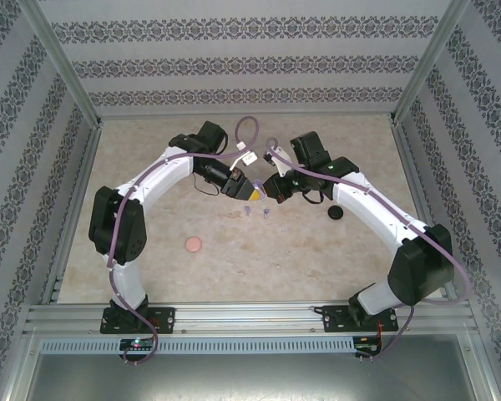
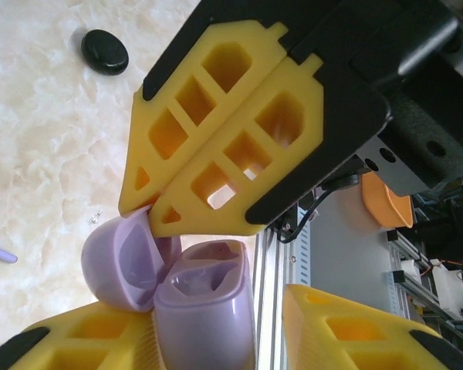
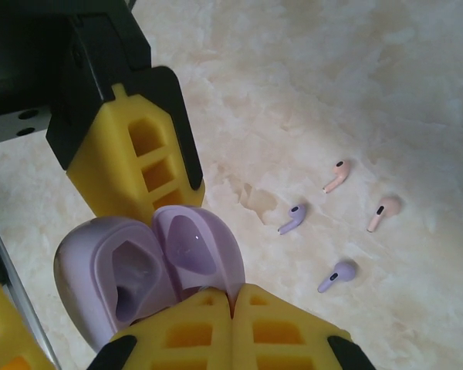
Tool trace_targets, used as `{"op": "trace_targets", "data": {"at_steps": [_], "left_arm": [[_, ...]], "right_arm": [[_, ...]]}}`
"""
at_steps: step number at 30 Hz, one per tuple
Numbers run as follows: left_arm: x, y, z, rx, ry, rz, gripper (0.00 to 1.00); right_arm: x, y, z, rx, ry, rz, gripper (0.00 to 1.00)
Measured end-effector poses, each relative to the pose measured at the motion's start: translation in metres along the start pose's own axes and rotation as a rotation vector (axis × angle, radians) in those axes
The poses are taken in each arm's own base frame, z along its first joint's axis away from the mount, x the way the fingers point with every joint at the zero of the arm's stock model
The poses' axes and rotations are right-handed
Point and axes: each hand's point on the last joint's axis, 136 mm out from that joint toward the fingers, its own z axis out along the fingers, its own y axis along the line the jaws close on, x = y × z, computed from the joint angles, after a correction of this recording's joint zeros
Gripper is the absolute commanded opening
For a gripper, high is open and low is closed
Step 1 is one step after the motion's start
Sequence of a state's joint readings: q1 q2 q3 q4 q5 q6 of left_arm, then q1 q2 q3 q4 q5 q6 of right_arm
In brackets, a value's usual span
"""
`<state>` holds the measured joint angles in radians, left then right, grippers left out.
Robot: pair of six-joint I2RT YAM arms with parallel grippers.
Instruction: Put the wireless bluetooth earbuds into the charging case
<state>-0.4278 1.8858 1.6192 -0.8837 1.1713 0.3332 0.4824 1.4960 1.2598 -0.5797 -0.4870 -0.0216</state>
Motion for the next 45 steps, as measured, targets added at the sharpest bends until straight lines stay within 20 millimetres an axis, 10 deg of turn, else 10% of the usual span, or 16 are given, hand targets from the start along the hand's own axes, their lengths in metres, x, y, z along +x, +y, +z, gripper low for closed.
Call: {"op": "trace_targets", "data": {"at_steps": [13, 19, 32, 45], "left_arm": [[0.000, 0.001, 0.000, 0.002, -0.002, -0.012, 0.17], [-0.004, 0.002, -0.001, 0.004, -0.017, -0.012, 0.03], [-0.011, 0.016, -0.042, -0.192, -0.223, 0.058, 0.00], [-0.014, 0.047, -0.090, -0.648, -0.592, 0.231, 0.00]], "right_arm": [[-0.002, 0.001, 0.000, -0.004, -0.007, 0.003, 0.00], [-0.005, -0.005, -0.006, 0.039, -0.024, 0.017, 0.34], [-0.017, -0.009, -0.100, 0.144, -0.269, 0.171, 0.58], [0.044, -0.037, -0.007, 0.231, -0.016, 0.553, 0.57]]}}
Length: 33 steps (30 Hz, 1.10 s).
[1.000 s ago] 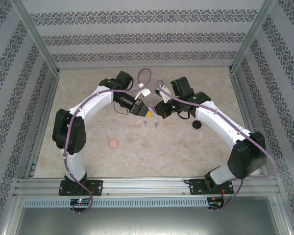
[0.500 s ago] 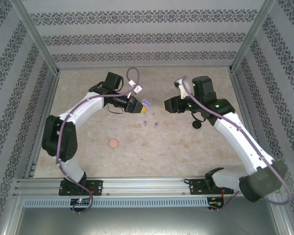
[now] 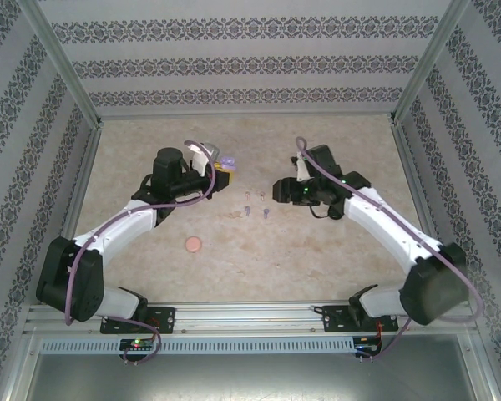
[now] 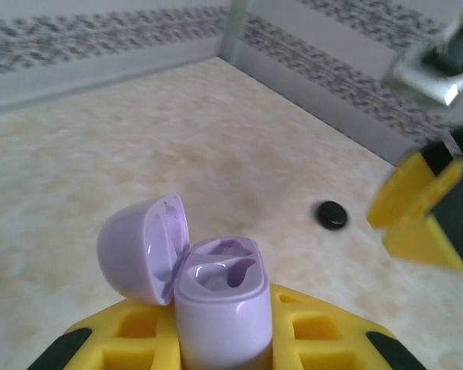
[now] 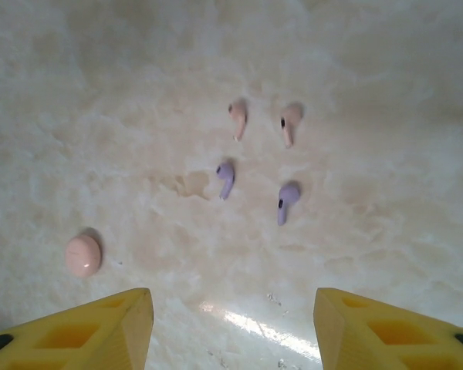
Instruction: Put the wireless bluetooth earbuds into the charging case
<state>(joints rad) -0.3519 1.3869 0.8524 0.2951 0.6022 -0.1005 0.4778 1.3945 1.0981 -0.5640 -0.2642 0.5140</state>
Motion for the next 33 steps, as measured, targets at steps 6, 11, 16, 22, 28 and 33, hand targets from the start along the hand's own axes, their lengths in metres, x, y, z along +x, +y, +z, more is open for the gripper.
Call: {"op": "trace_targets", "data": {"at_steps": [6, 11, 16, 22, 28, 33], "left_arm": [[-0.017, 0.011, -0.012, -0.093, -0.168, 0.024, 0.00], [-0.029, 0.010, -0.020, -0.101, -0.265, 0.063, 0.00], [-0.054, 0.000, -0.030, -0.077, -0.390, 0.128, 0.00], [-0.079, -0.013, -0.043, -0.036, -0.498, 0.170, 0.00], [-0.096, -0.018, -0.058, -0.030, -0.573, 0.185, 0.00], [-0.095, -0.017, -0.060, -0.030, -0.580, 0.180, 0.00]], "right_arm": [[0.012, 0.002, 0.050, 0.086, 0.097, 0.037, 0.53], [0.007, 0.019, 0.086, 0.122, 0.127, 0.014, 0.48], [0.006, 0.028, 0.116, 0.173, 0.149, -0.018, 0.45], [0.009, 0.021, 0.138, 0.255, 0.171, -0.041, 0.43], [0.010, 0.018, 0.156, 0.305, 0.187, -0.061, 0.40], [0.014, 0.015, 0.167, 0.332, 0.201, -0.071, 0.38]]}}
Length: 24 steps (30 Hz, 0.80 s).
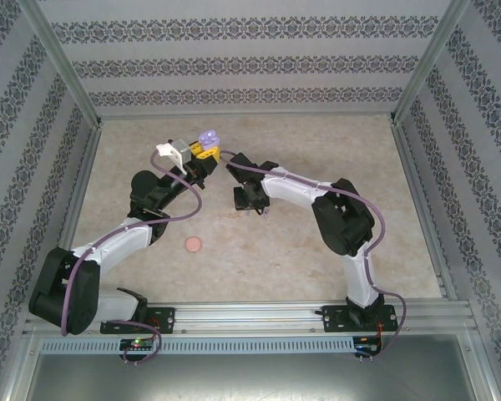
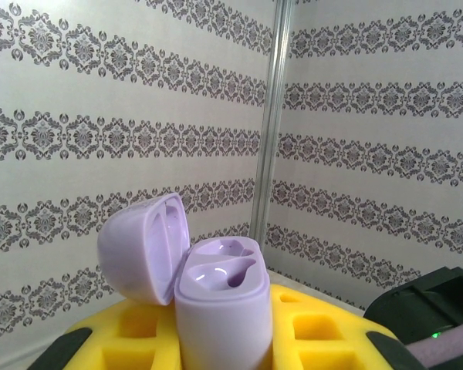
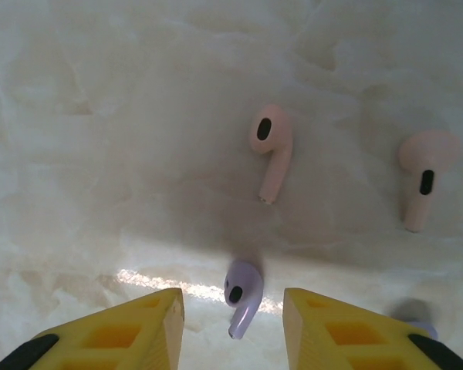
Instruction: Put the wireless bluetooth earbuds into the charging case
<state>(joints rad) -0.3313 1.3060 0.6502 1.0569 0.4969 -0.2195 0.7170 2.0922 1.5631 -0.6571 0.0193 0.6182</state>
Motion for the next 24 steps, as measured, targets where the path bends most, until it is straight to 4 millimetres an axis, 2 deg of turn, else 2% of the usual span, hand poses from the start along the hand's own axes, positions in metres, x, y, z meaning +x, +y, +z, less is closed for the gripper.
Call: {"op": "trace_targets", "data": {"at_steps": [16, 24], "left_arm": [[0.000, 0.002, -0.001, -0.006, -0.001, -0.012, 0.00], [0.001, 0.002, -0.002, -0.006, 0.000, -0.016, 0.00]], "right_arm": [[-0.004, -0.001, 0.021, 0.040, 0.016, -0.018, 0.33], [-0.004, -0.002, 0.021, 0.046, 0.016, -0.022, 0.32]]}}
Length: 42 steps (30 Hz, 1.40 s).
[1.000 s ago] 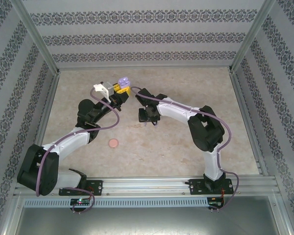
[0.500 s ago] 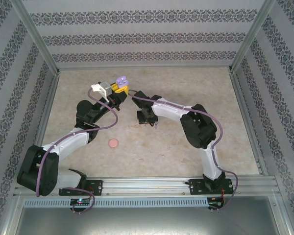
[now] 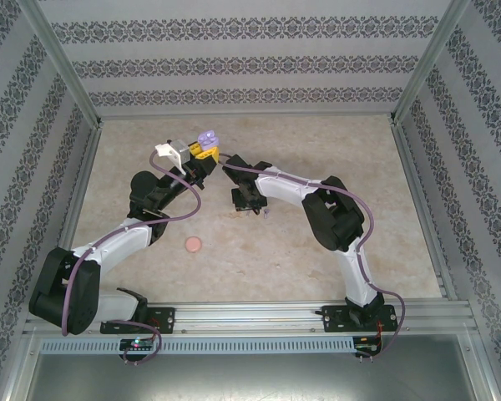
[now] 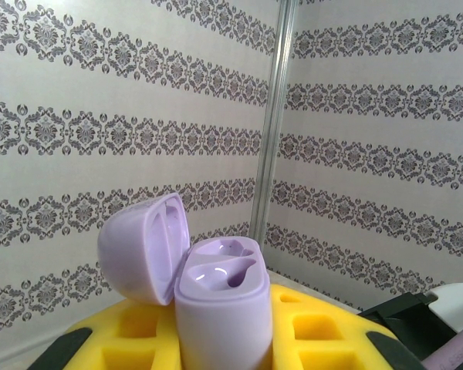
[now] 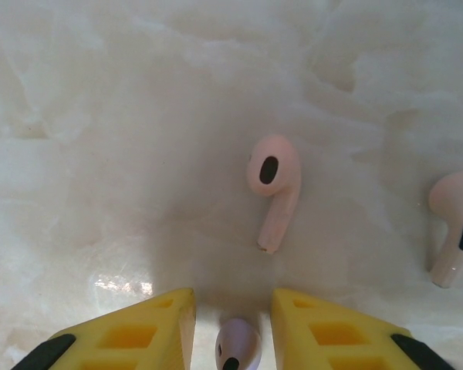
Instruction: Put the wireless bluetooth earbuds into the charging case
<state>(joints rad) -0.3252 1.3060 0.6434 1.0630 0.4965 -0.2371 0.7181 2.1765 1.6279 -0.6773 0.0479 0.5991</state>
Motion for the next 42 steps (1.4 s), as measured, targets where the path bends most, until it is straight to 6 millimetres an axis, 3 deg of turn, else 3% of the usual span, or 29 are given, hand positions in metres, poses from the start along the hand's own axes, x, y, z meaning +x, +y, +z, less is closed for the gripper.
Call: {"op": "trace_targets", "data": {"at_steps": [21, 42], "left_arm": [[0.0001, 0.0000, 0.0000, 0.000, 0.000, -0.007, 0.00], [0.0004, 0.0001, 0.0000, 0.000, 0.001, -0.013, 0.00]], "right_arm": [[0.0026, -0.0005, 0.0001, 0.000, -0.033, -0.011, 0.31], [0.0050, -0.0048, -0.0029, 0.017, -0.042, -0.023, 0.15]]}}
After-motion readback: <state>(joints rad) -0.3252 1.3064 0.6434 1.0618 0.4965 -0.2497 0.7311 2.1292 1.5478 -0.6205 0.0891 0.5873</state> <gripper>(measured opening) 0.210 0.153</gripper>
